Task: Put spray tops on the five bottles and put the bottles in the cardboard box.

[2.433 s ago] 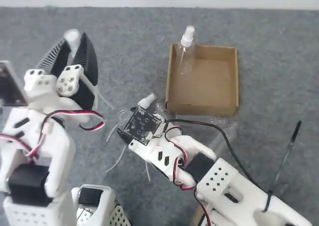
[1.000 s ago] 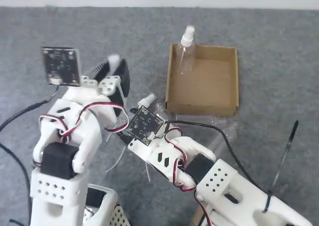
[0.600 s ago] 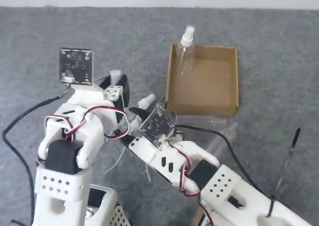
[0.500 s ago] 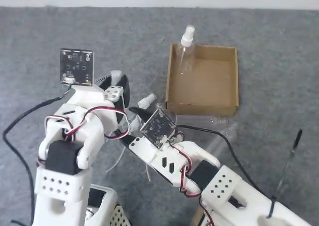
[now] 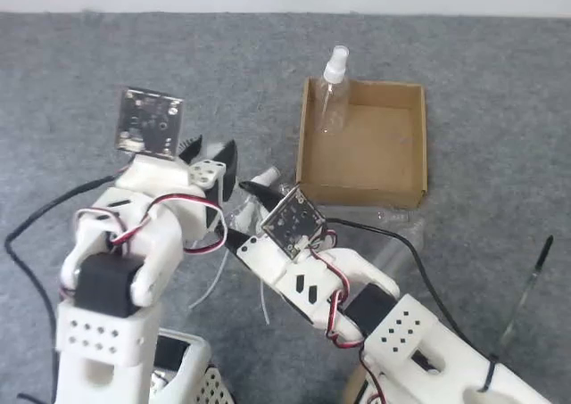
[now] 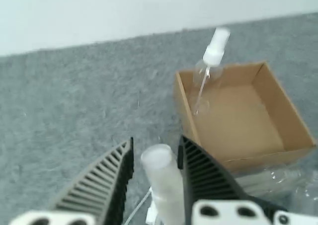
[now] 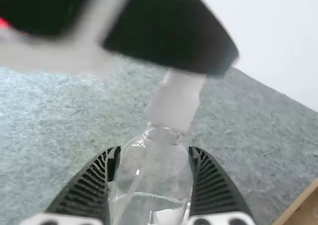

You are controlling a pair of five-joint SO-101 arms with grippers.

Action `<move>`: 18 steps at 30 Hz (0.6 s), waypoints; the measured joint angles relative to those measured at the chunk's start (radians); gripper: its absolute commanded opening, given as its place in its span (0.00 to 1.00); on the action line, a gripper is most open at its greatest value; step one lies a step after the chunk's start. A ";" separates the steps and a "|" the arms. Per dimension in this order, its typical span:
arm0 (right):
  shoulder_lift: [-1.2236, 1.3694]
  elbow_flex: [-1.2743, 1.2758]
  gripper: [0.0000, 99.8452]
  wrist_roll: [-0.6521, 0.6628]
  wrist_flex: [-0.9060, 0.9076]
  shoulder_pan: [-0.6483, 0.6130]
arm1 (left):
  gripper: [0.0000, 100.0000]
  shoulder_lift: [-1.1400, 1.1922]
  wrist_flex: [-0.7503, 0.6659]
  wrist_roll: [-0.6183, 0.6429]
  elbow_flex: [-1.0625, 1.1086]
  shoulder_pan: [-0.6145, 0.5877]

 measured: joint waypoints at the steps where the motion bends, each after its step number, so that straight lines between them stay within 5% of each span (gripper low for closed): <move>1: 0.000 0.000 0.01 0.000 0.000 0.002 | 0.14 0.000 0.008 0.000 -0.028 -0.002; 11: 0.000 0.000 0.01 0.000 0.000 0.000 | 0.13 0.058 -0.072 -0.055 -0.100 -0.137; 18: 0.000 0.000 0.01 0.000 0.000 0.000 | 0.13 0.110 -0.071 -0.083 -0.031 -0.109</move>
